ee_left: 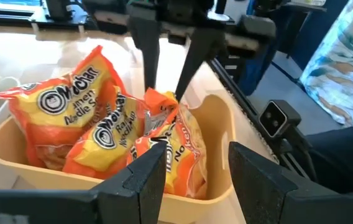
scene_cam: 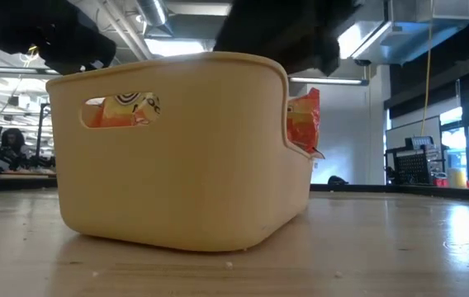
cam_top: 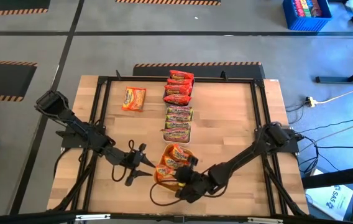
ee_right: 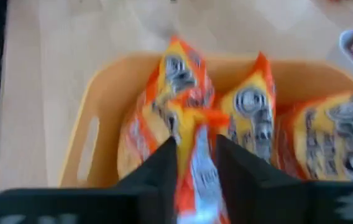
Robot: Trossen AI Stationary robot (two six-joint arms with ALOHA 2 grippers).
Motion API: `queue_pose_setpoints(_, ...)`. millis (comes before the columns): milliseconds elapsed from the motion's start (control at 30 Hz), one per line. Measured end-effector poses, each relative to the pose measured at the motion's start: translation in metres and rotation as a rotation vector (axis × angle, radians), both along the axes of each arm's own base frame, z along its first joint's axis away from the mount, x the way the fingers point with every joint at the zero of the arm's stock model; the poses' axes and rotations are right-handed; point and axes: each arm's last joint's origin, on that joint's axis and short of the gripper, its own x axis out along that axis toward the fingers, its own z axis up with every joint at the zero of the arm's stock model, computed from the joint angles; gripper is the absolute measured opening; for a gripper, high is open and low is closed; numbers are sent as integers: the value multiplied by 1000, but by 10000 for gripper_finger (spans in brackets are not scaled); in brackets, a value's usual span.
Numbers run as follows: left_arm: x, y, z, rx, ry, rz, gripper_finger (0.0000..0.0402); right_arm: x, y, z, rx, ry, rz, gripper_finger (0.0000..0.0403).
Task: Sort Maruchan noodles
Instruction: Put the orange noodle pack into the yellow bin
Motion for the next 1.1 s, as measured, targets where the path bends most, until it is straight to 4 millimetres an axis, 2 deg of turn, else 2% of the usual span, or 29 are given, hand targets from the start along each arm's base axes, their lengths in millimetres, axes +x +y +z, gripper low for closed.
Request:
queue_pose_setpoints(100, 0, 0, 0, -3, 2, -9, 166, -10, -3, 15, 71, 94, 81, 141)
queue_pose_setpoints(167, 0, 0, 0, -4, 2, -9, 166, -12, -7, 32, 156, 95, 133, 164)
queue_pose_setpoints(233, 0, 0, 0, -18, 6, -4, 166, -9, -7, 49, 204, 4, 172, 180)
queue_pose_setpoints(300, 0, 0, 0, -29, 8, -1, 166, -1, -4, 58, 195, -106, 218, 183)
queue_pose_setpoints(367, 0, 0, 0, -48, 11, 2, 166, 10, -2, 53, 180, -164, 270, 171)
queue_pose_setpoints(433, 0, -1, 1, -73, 14, 4, 166, 16, -1, 38, 152, -147, 309, 144)
queue_pose_setpoints(600, -1, -6, -1, -109, 27, -20, 166, 27, -7, 12, 156, -63, 364, 34)
queue_pose_setpoints(667, -1, -8, -2, -117, 21, -26, 166, 29, -10, 6, 167, -41, 373, 10)
queue_pose_setpoints(800, 2, -10, -8, -112, 25, -22, 166, 33, -16, 1, 221, -10, 384, 22)
queue_pose_setpoints(867, 4, -10, -12, -114, 22, -19, 166, 36, -17, -8, 242, 17, 387, 18)
queue_pose_setpoints(967, 9, -11, -18, -117, 17, -12, 166, 33, -18, -21, 243, 94, 388, 4)
queue_pose_setpoints(1100, 13, -12, -25, -126, 8, -10, 166, 31, -20, -25, 232, 142, 372, 6)
